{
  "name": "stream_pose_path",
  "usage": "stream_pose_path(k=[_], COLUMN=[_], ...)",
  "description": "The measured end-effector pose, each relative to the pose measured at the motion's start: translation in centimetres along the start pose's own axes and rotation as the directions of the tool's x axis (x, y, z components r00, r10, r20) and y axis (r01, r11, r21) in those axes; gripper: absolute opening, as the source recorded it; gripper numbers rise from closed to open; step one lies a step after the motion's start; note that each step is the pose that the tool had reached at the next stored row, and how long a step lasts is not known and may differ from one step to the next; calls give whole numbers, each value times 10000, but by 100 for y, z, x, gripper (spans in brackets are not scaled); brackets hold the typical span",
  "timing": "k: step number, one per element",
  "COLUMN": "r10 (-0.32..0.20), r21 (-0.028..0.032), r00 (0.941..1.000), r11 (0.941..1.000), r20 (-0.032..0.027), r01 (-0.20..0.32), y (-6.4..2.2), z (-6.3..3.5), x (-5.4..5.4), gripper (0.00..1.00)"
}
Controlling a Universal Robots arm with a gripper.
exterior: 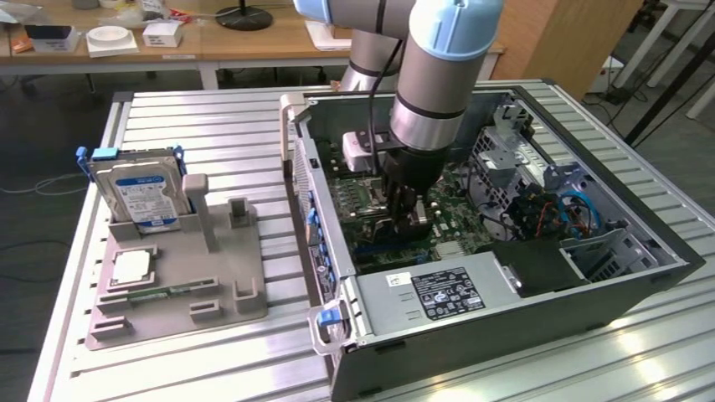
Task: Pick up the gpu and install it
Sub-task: 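Insert the gpu into the slot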
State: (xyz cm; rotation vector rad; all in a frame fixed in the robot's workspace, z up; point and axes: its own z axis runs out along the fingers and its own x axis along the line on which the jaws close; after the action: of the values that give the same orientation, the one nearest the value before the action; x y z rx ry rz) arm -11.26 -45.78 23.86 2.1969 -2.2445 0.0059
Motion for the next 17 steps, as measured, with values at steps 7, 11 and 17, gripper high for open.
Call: stream_pose_path(k=[7,11,17], r10=[-27,-84,-254], r21=[1,7,10], r00=[10000,10000,9997], r11=[10000,10000,9997], r20=[2,1,-1], r01=[27,84,254], y=[0,8,38], z=[9,16,24], x=[0,0,2], gripper=[26,26,26])
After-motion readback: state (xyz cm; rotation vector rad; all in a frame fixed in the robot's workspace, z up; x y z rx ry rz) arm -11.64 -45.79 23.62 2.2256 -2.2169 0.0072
